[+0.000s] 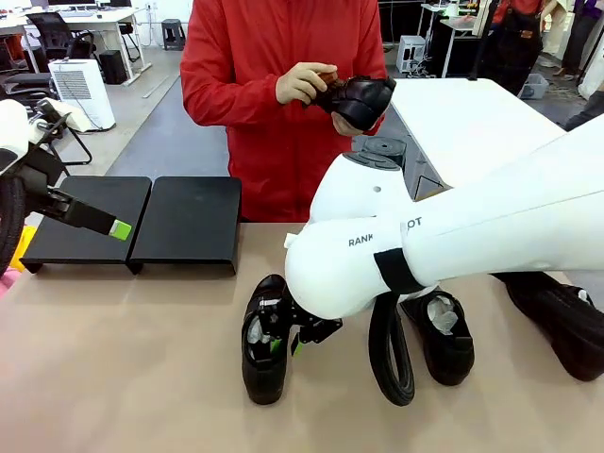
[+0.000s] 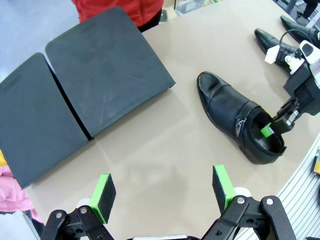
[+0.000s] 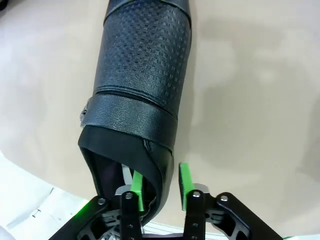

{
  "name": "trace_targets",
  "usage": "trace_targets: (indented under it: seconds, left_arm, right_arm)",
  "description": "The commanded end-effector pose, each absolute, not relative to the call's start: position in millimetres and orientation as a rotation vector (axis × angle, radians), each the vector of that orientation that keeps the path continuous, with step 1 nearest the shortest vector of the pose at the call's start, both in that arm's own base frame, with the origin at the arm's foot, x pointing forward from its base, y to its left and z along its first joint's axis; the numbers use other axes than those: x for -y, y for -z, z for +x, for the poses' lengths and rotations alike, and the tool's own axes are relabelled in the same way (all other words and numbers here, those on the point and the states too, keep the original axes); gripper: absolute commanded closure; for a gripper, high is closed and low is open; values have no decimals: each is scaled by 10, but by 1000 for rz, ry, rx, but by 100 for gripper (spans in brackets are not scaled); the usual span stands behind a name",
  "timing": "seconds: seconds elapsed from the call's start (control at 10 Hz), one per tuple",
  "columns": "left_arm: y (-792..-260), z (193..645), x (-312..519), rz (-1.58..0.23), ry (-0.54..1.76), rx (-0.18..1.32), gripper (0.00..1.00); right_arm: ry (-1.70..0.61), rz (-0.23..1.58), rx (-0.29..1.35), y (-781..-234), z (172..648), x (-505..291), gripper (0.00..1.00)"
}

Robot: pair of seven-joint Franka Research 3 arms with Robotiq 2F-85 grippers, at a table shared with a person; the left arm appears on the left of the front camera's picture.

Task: Organize the shoes by placing them on the stand.
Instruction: Pick up one Shoe and place it in the middle of the table.

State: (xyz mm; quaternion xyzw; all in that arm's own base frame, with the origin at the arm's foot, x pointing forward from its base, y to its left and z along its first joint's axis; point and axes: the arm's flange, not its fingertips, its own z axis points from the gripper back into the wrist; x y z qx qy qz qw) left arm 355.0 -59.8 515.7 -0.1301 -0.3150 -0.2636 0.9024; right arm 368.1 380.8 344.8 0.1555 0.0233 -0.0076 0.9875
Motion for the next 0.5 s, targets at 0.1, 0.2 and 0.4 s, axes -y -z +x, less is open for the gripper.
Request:
trace_targets:
  seconds: [0.1,0.2,0.4]
  left_arm:
    - [-5156,3557,590,-279,545,651,0]
    - [-5156,3557,590,-279,545,651,0]
    - [-5156,3557,590,-279,545,651,0]
  right_arm:
    - [-8,353,-66,-3655,3649,-3643,0]
    - [-13,353,-60,-3719,3613,-3607,0]
    - [-46,285,-78,-3804,3565,-3496,0]
